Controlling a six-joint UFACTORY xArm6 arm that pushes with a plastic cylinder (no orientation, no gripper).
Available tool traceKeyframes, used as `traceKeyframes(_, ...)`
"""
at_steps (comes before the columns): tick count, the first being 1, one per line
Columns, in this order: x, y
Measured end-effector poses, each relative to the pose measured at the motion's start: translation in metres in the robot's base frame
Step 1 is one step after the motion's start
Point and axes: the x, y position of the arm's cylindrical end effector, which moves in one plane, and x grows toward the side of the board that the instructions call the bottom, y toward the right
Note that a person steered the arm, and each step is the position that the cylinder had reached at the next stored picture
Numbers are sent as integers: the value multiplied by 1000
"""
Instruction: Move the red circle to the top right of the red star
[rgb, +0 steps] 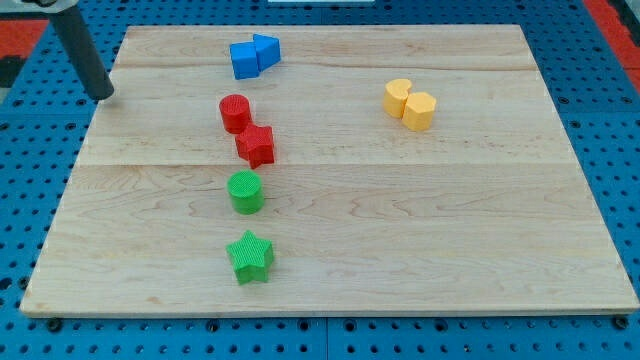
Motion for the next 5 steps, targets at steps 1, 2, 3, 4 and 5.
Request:
traceKeyframes(1, 5, 48)
traceKeyframes(2, 44, 58)
traceKeyframes(3, 43, 95)
traceKeyframes(4, 29, 102)
traceKeyframes(5, 15, 101)
